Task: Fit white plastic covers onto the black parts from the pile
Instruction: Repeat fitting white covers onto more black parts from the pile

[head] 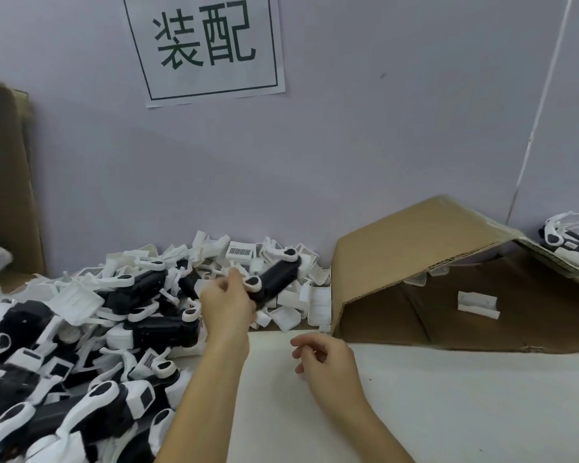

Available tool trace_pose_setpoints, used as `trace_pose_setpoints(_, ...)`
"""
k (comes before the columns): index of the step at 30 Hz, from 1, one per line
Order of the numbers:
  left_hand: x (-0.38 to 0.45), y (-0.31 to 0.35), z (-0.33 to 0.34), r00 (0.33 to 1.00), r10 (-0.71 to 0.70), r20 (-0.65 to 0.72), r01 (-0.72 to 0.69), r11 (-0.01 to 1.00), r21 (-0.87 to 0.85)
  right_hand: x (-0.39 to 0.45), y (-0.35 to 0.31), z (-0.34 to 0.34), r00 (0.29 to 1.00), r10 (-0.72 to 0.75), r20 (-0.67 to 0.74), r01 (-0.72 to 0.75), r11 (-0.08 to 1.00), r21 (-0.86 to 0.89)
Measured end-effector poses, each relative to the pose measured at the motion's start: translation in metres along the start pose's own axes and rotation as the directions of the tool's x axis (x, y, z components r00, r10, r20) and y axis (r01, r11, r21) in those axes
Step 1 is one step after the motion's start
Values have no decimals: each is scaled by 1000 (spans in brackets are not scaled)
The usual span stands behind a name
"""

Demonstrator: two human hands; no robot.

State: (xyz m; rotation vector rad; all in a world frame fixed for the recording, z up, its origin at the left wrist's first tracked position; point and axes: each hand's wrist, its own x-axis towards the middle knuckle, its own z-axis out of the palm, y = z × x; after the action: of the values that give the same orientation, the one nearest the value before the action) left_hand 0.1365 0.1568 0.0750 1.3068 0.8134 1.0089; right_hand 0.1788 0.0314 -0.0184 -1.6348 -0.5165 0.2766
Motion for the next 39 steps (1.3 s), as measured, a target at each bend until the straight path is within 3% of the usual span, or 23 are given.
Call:
trace_pose_setpoints(2,-12,-10,5,960,-246,134,271,938,-218,0,-3,-1,1000,-15,-17,16,999,40)
trace_pose_setpoints(4,-26,-28,8,906,-369,207,421,836,-352,1,-6,-1,1000,-17,-22,19,992,125)
trace_pose_setpoints(7,-39,-54,7,835,-479,273,548,670,-501,1,-9,-2,999,-43,-5,43,973,227)
trace_pose_setpoints(9,-43,-62,7,817,-495,296,571,620,-538,0,-9,-2,998,-66,-7,66,969,238)
trace_pose_setpoints(11,-44,-65,7,838,-469,279,545,691,-475,0,-7,-2,994,-98,-46,106,970,221)
trace_pose_setpoints(15,-45,-63,5,914,-344,217,377,916,-138,0,-5,0,973,-182,-144,206,963,173)
trace_pose_setpoints(19,-43,-64,1,984,-113,140,96,988,121,-1,1,-2,937,-279,-210,302,950,83)
trace_pose_setpoints(23,-46,-58,2,963,-94,253,104,994,-26,-3,4,2,903,-422,-83,411,903,-120)
trace_pose_setpoints(26,-43,-60,-3,964,-49,261,69,995,-70,-6,2,5,885,-464,-20,459,880,-125)
trace_pose_setpoints(33,-37,-64,-4,971,-38,235,70,989,-127,-1,7,4,904,-415,-98,392,899,-194)
trace_pose_setpoints(39,-36,-64,-2,970,-11,244,24,998,-53,1,7,1,924,-328,-195,320,945,-73)
